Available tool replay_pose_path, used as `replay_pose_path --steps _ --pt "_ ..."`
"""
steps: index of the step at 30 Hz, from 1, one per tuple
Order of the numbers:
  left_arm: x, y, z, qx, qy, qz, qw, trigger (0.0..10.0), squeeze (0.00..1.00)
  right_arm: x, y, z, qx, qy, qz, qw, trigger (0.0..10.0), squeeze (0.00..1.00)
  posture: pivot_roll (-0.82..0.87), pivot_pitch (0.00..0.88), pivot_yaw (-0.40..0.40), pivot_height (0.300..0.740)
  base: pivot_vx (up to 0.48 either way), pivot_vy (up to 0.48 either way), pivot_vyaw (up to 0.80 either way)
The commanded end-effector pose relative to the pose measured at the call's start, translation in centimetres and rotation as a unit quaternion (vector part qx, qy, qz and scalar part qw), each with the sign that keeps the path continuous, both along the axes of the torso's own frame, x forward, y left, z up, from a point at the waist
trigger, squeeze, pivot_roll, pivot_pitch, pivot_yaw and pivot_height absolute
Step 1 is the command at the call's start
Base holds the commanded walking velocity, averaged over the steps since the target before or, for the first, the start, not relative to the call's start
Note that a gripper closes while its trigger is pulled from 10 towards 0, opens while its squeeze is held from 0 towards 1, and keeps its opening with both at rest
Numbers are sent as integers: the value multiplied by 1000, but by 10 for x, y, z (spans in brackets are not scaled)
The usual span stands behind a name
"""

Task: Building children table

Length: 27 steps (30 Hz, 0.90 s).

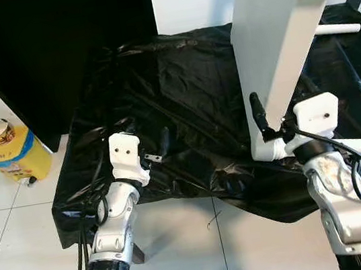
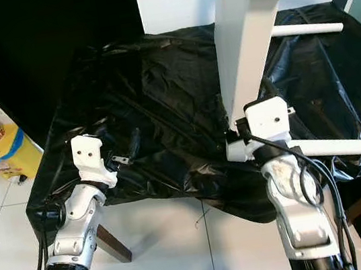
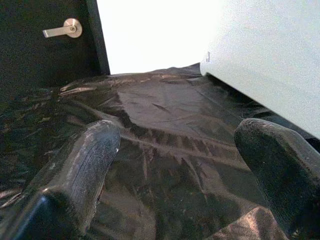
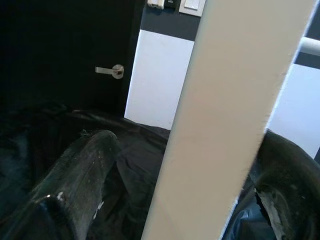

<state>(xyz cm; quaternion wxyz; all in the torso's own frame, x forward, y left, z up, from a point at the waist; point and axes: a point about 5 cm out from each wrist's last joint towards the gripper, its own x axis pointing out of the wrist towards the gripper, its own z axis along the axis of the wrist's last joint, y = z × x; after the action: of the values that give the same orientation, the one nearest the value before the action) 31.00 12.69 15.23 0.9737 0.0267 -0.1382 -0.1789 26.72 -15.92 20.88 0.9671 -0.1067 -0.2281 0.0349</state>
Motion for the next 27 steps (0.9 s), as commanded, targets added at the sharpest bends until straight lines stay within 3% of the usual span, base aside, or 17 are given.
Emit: replay_pose_path --steps 1,6,10,19,22,27 --pt "0 -5 -2 10 1 -26 1000 10000 0 11 1 -4 -4 18 7 1000 10000 0 -60 49 23 740 0 0 0" --pt "0 -4 -1 9 -4 -24 1000 10000 0 36 0 -4 -12 39 13 999 10000 0 -45 46 16 740 0 0 0" --pt "-1 0 0 11 -9 -15 1000 10000 0 41 0 -8 -5 46 -4 999 10000 0 -28 46 -1 740 0 0 0" --pt "-5 7 -1 7 -9 1 1000 10000 0 24 11 -34 3 62 -18 998 10000 0 -13 52 -14 740 0 0 0" --pt "-8 9 -3 5 -8 6 1000 10000 0 15 3 -49 20 72 -64 995 10000 0 -2 68 -21 740 0 0 0" --pt "-9 10 -3 2 -9 6 1000 10000 0 15 -3 -57 27 79 -101 991 10000 0 -3 71 -18 740 0 0 0"
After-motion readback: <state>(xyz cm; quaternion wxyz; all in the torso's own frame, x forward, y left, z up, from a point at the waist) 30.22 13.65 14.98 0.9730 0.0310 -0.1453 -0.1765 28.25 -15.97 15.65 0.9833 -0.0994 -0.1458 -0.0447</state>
